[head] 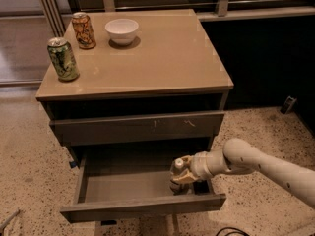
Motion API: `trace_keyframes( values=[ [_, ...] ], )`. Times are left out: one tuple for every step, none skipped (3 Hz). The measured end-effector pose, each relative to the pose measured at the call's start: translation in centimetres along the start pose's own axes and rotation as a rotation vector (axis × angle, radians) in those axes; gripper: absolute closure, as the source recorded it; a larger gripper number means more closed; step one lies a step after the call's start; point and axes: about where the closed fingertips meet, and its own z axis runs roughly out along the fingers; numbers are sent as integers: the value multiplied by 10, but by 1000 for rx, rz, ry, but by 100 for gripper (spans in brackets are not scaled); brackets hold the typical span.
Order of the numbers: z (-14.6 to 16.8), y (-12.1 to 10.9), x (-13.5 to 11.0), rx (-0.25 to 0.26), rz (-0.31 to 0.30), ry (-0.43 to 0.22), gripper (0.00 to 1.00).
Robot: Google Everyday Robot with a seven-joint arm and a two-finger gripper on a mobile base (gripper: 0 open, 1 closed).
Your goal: Pick blue plastic bottle from middle drawer and place on counter
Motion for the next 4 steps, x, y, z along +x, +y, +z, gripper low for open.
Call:
trace_keyframes(
  values=[
    [-30, 14, -52, -46, 26, -24, 100],
    [-88, 25, -137, -53, 11, -51, 100],
    [-167, 25, -246, -43, -36, -69, 100],
    [-200, 36, -285, -38, -107, -38, 100]
  ],
)
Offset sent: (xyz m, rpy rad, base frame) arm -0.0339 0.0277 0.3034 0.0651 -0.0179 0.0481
